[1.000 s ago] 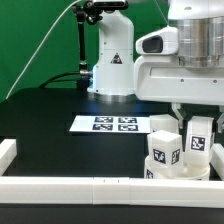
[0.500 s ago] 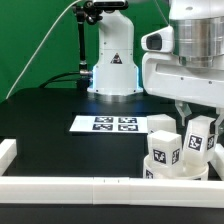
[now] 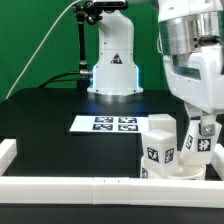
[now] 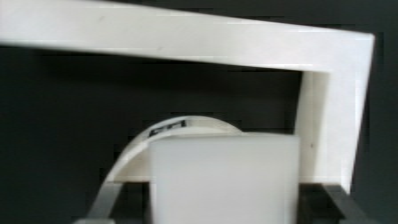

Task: Assemble stool

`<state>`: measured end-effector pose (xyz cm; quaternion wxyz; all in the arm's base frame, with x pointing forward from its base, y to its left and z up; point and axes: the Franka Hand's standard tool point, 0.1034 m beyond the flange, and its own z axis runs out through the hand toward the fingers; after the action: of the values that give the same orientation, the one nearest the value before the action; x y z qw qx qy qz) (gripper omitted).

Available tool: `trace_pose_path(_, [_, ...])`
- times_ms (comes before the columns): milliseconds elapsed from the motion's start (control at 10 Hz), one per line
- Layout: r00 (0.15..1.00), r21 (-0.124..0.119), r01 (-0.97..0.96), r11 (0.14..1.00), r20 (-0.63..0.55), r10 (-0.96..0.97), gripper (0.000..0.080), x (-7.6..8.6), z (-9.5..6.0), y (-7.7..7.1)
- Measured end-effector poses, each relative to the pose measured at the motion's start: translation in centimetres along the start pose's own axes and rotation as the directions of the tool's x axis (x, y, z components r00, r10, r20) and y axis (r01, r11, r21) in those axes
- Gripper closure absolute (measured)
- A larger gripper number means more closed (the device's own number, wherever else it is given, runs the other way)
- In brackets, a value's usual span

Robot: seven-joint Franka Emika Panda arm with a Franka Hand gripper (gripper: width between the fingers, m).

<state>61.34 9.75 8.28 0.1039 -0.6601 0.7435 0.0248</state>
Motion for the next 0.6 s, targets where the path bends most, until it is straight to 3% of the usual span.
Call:
trace_pose_path(200, [0.999, 0.000, -0.041, 0.999, 0.001, 0.041, 0.0461, -0.1, 0.0, 0.0])
trace_pose_path(300, [1.000, -0.003, -0.025, 1.000, 0.000, 0.025, 0.0328, -0.1, 0.0, 0.0])
trace_pose_path(400, [0.997, -0.039, 0.070, 0.997, -0.006, -0.071, 0.0328, -0.7, -0.5, 0.1])
trace_pose_path(500, [0.989, -0.043, 0.145, 0.988, -0.009, -0.146, 0.0211, -1.5, -1.5, -0.1])
trace_pose_path(600, [0.981, -0.043, 0.192, 0.980, -0.005, -0.192, 0.0167, -1.9, -2.2, -0.2])
